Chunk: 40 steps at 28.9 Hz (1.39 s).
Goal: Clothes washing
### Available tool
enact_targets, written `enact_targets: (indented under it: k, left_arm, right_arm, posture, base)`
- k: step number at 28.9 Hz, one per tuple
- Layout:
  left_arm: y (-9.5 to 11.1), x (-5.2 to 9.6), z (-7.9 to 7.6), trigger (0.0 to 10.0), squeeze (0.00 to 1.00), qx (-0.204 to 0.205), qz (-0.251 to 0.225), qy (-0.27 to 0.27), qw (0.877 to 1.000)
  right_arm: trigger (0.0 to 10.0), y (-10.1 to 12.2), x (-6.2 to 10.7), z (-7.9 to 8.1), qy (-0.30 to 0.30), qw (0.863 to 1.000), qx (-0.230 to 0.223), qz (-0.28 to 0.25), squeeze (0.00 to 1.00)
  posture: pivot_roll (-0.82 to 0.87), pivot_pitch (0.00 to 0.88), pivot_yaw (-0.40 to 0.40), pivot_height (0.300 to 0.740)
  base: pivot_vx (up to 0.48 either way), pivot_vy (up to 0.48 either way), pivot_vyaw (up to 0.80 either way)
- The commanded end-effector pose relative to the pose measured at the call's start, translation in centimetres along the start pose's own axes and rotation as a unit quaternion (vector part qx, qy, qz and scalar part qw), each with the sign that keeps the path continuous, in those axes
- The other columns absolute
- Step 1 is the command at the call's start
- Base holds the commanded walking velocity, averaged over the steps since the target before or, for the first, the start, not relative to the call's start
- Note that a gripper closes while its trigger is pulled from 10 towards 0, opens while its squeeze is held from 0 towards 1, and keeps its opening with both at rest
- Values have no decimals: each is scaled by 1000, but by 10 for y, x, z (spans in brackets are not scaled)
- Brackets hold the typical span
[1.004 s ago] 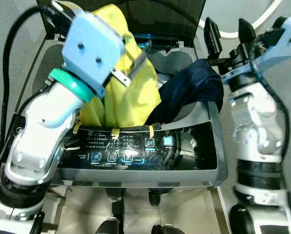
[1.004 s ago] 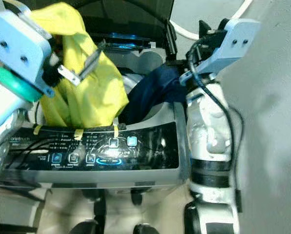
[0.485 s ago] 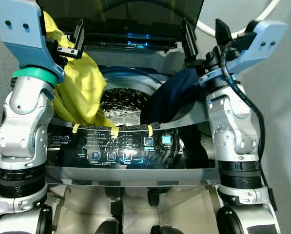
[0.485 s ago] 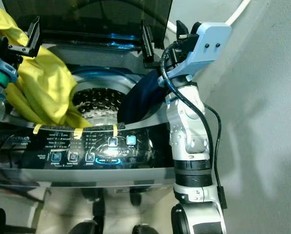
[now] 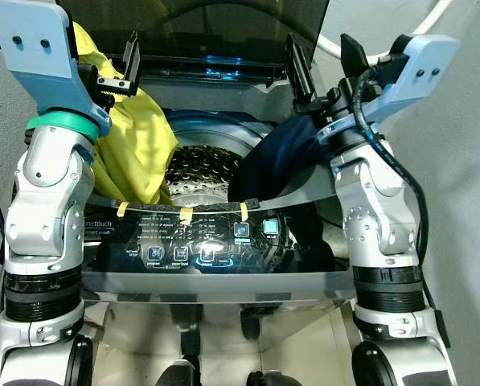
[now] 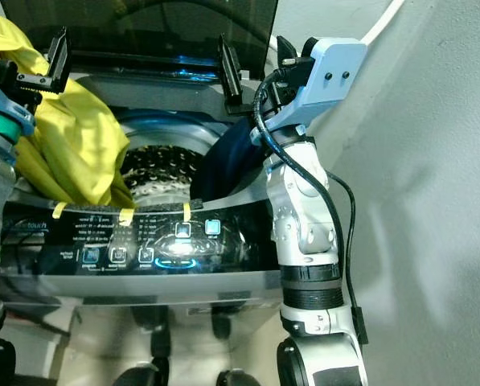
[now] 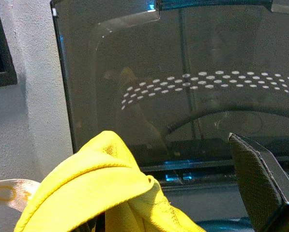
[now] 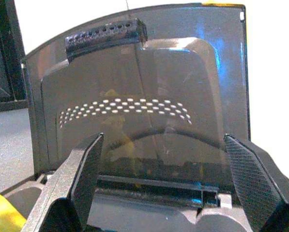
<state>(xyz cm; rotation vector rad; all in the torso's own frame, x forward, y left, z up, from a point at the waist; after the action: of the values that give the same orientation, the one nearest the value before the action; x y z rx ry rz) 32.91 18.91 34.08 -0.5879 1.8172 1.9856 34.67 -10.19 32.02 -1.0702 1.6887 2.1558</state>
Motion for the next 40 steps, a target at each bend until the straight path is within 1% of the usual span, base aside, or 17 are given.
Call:
enact_targets:
  k: [1, 20, 27, 29, 31, 32, 34, 35, 39, 40]
  left_arm:
    - [5, 0, -3, 10000, 0, 2, -16, -1, 1000]
    - [3, -2, -4, 10000, 0, 5, -18, -1, 1000]
    - [0, -2, -4, 10000, 0, 4, -14, 0, 1000]
    - [0, -2, -4, 10000, 0, 4, -14, 0, 1000]
    - [-10, 0, -13, 10000, 0, -3, 14, -22, 1000]
    - [-10, 0, -13, 10000, 0, -3, 14, -22, 1000]
    - [-22, 6, -25, 10000, 0, 0, 47, -50, 998]
    - [-26, 8, -29, 10000, 0, 3, 55, -58, 997]
    - [-34, 16, -41, 10000, 0, 10, 72, -83, 994]
    - [-34, 16, -41, 10000, 0, 10, 72, -83, 994]
  right_arm:
    - [10000, -5, 2, -3, -2, 1000, 4, 7, 0]
    - [10000, -9, 2, -3, 2, 1000, 9, 16, 0]
    - [10000, -16, 3, -3, 10, 999, 29, 33, 0]
    - [10000, -16, 3, -3, 10, 999, 29, 33, 0]
    - [10000, -23, 5, -4, 14, 997, 60, 56, 0]
    - [10000, -23, 5, -4, 14, 997, 60, 56, 0]
    - [10000, -28, 8, -7, 9, 995, 69, 67, 0]
    - [10000, -30, 10, -9, 7, 995, 73, 70, 0]
    - [10000, -36, 15, -17, -4, 993, 89, 84, 0]
    - [10000, -36, 15, -17, -4, 993, 89, 84, 0]
  posture:
    - [50, 64, -5, 740]
    - [44, 67, -4, 740]
    - [46, 62, -9, 740]
    - [46, 62, -9, 740]
    - [47, 54, -11, 740]
    - [47, 54, -11, 740]
    - [49, 51, -12, 740]
    - [46, 49, -10, 740]
    - [47, 45, -8, 740]
    - [47, 45, -8, 740]
  base:
    - [-428, 0, 0]
    - [-459, 0, 0]
    - [-422, 0, 0]
    - [-360, 0, 0]
    - [0, 0, 800]
    - [0, 0, 800]
    - [0, 0, 800]
    - [0, 0, 800]
    - [0, 0, 795]
    - [0, 0, 794]
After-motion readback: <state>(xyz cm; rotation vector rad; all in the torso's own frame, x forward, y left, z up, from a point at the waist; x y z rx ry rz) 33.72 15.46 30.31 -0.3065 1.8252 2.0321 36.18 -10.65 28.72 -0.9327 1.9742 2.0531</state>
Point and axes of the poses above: a point about 5 cm out from each wrist's last joint towards the gripper, its own x axis pointing back from the gripper into the wrist, its own y axis along the axis of the wrist's last joint, z = x × y, the point moved 2 cm from there along -x, pointing out of the wrist towards the gripper, and after that the axes turned 1 degree about x, right-handed, at the moved point
